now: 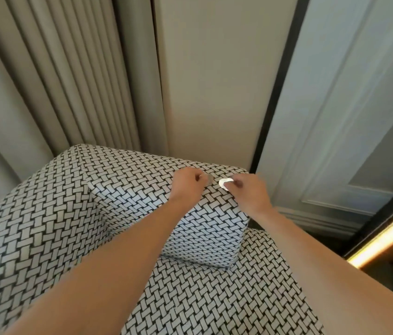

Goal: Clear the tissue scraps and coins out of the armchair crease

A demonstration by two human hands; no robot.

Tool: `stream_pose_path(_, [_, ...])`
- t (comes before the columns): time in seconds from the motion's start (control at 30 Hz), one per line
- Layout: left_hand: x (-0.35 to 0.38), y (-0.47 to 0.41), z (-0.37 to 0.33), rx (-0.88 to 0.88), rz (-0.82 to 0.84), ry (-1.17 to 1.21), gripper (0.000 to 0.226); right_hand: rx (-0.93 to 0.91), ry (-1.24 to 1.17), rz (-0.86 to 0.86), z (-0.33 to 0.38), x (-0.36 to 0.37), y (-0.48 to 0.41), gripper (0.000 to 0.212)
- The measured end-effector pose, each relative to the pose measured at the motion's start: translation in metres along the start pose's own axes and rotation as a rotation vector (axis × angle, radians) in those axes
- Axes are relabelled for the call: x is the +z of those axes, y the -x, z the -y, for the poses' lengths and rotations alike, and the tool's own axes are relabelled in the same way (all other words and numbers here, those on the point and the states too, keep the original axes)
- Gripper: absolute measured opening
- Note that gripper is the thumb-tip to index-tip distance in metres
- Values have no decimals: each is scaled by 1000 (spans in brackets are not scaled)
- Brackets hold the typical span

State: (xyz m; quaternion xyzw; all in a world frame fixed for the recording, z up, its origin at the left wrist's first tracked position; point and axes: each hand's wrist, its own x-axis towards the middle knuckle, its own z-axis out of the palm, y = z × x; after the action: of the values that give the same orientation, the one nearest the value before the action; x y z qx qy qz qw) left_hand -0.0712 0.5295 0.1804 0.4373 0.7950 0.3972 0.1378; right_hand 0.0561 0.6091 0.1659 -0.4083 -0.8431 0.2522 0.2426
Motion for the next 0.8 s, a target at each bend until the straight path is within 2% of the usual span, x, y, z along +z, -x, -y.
stream_pose_path(0.07, [2, -4, 4, 100, 1, -204, 25, -55, 26, -5, 1, 8, -4, 24])
stream_pose_path(0.13, [7, -7, 12, 163, 3, -432, 32, -118, 115, -38, -1, 19, -6, 21])
stream_pose_path(0.23, [14, -5, 20, 172, -13, -564, 35, -135, 289, -93, -6, 33, -2, 30])
stream_pose_path(0.33, [18, -4, 23, 167, -5, -653, 35, -105, 337, -164, -4, 36, 5, 32])
stream_pose_path(0.47, [17, -6, 25, 160, 18, -627, 34, -97, 384, -161, -3, 37, 8, 34])
stream_pose_path(0.63, [10, -5, 24, 162, 169, -600, 44, -65, 367, 24, -2, 31, 7, 46])
stream_pose_path(0.7, [8, 0, 17, 128, 209, -514, 47, -61, 294, 126, -3, 27, 6, 50])
stream_pose_path(0.8, [19, 13, -5, 167, 187, -469, 51, -57, 84, 184, -12, 16, 9, 51])
